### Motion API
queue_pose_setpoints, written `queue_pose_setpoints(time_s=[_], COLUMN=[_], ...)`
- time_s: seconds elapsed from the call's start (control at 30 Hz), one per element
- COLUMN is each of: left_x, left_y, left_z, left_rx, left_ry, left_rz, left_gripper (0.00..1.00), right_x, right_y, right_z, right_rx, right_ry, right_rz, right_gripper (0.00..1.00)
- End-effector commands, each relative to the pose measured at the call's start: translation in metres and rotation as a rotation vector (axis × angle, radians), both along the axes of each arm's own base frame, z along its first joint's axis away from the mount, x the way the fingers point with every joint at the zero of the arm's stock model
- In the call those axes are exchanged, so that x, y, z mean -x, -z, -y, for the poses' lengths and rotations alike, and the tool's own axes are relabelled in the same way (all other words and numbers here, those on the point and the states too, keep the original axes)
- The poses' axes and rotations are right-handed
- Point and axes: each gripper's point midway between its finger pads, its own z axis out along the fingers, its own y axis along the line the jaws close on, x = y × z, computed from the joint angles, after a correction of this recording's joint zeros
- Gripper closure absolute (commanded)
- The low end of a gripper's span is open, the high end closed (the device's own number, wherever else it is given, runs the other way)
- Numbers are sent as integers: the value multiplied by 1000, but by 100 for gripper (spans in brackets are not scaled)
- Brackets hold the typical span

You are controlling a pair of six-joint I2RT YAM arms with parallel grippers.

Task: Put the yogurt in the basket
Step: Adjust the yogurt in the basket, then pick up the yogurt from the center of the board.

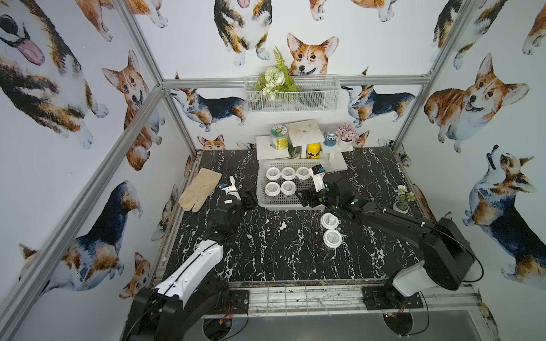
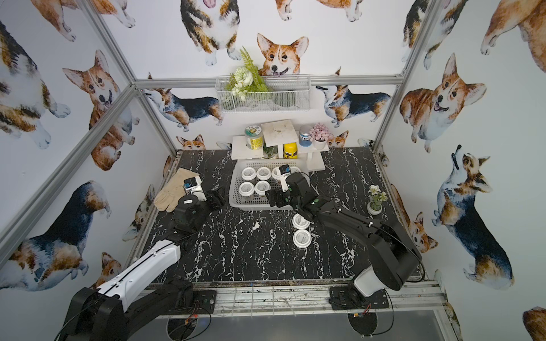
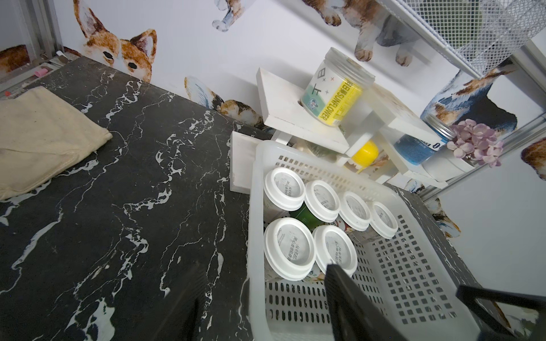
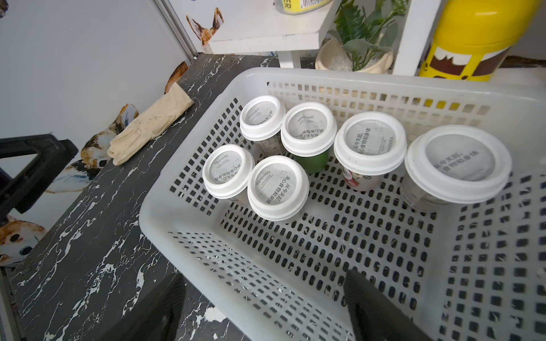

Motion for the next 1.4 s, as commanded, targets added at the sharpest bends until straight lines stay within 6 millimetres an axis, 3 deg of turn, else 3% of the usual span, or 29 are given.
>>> queue_pose_setpoints(time_s=[0.0,0.17,0.43,0.8,1.37], left_x=[-2,-2,-3,-1,-1], left_y=[-5,-5,-5,-6,-6], left_z=[0,1,2,2,3], left_rx=[-1,-1,-3,-1,-3], left_ry=[2,7,12,12,15], left_rz=[19,18,17,22,24], left_gripper=[30,30,30,30,30], right_x=[11,43,96,136,171], right_y=[-5,12,18,55,79], right_z=[19,43,72,80,90], right_rx=[55,73,90,211,220], right_ry=[86,140,227,227,210], right_rz=[44,-68,-125,-244,-309], right_gripper=[10,14,15,22,20])
